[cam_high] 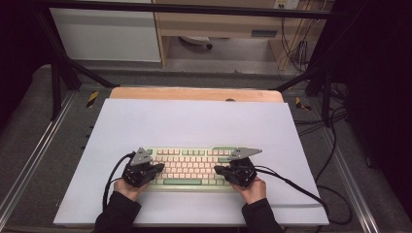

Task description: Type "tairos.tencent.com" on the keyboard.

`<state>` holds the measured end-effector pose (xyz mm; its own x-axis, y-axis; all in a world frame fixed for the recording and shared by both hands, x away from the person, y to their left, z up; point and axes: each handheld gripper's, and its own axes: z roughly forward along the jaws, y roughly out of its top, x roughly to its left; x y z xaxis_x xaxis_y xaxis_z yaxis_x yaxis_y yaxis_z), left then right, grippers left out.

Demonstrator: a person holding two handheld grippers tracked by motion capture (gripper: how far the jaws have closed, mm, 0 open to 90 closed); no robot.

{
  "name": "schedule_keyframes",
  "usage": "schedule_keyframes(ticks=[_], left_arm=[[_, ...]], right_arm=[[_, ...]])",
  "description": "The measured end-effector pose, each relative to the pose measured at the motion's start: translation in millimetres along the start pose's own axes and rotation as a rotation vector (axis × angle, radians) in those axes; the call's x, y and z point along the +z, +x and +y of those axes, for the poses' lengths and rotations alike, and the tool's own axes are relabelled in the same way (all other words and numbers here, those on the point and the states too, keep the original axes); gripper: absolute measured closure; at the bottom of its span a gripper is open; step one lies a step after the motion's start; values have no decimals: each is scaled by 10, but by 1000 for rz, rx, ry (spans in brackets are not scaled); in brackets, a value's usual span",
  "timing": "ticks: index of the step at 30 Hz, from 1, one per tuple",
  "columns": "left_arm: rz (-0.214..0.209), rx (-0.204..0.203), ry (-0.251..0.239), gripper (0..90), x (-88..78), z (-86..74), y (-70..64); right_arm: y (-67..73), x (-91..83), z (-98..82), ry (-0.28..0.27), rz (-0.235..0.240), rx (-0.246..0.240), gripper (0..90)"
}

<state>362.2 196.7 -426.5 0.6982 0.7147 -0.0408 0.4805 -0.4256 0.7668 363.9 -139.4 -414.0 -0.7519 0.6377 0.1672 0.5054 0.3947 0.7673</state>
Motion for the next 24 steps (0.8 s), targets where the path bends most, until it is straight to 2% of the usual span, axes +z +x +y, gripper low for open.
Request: schedule_keyframes(ticks=[17,24], left_arm=[[-1,3,11,900,36,-30,7],[-2,8,-6,900,-34,-23,9]], right_arm=[[11,7,-7,1,5,2,900],[12,1,0,-7,9,0,900]])
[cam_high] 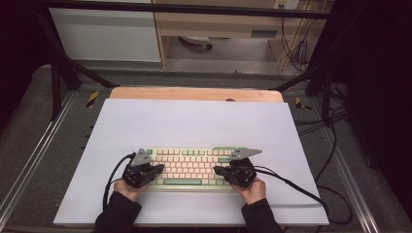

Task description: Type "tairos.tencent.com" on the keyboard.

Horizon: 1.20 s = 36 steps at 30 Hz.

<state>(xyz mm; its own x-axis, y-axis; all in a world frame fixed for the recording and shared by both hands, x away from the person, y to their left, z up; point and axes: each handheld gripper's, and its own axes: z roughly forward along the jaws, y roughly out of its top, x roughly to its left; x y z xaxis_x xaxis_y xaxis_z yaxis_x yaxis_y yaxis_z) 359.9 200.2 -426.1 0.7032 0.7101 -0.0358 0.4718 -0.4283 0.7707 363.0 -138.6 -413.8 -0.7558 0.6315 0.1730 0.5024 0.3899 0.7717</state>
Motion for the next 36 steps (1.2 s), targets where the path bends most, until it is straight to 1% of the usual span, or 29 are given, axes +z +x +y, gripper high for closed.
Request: schedule_keyframes(ticks=[4,17,24,31,36], left_arm=[[-2,-7,-17,900,-59,-6,8],[-8,-13,-27,900,-110,-28,13],[-9,-15,-32,900,-127,-31,14],[-11,-18,-36,900,-141,-33,16],[-8,-19,-38,900,-145,-34,19]], right_arm=[[-2,10,1,-1,3,1,900],[4,34,14,-6,17,17,900],[20,63,32,-2,22,4,900],[54,108,48,1,34,7,900],[92,155,60,12,39,-7,900]])
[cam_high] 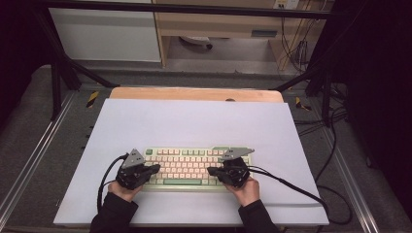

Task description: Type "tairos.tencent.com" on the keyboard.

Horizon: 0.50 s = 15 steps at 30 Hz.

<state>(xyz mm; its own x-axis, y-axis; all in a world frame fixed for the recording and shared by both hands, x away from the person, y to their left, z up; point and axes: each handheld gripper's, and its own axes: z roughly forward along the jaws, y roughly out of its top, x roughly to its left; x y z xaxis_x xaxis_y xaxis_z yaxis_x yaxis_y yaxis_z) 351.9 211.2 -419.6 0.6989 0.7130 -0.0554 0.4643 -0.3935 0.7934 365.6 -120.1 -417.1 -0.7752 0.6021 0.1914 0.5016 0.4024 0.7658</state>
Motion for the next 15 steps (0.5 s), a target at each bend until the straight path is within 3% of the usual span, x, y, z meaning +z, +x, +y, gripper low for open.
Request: schedule_keyframes(ticks=[15], left_arm=[[1,3,4,900,10,0,-5]], right_arm=[[48,164,-43,39,16,-1,900]])
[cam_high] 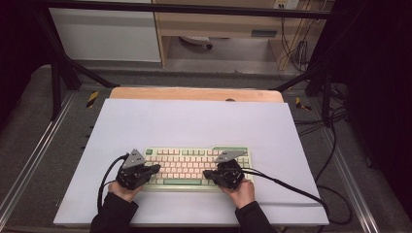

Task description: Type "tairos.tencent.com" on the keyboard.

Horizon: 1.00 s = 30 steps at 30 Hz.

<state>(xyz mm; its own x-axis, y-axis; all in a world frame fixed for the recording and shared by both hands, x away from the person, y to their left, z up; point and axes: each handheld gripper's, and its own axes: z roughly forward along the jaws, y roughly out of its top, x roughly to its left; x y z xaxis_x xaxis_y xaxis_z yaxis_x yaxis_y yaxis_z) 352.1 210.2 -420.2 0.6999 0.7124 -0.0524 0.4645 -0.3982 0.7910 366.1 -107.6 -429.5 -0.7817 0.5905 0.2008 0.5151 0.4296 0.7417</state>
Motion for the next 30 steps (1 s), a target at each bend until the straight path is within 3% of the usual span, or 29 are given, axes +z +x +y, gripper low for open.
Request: schedule_keyframes(ticks=[14,30], left_arm=[[-1,5,5,900,6,-3,-3],[-3,6,2,900,3,6,-12]], right_arm=[[1,24,-20,13,-12,-12,900],[-11,-151,28,-17,-37,-26,900]])
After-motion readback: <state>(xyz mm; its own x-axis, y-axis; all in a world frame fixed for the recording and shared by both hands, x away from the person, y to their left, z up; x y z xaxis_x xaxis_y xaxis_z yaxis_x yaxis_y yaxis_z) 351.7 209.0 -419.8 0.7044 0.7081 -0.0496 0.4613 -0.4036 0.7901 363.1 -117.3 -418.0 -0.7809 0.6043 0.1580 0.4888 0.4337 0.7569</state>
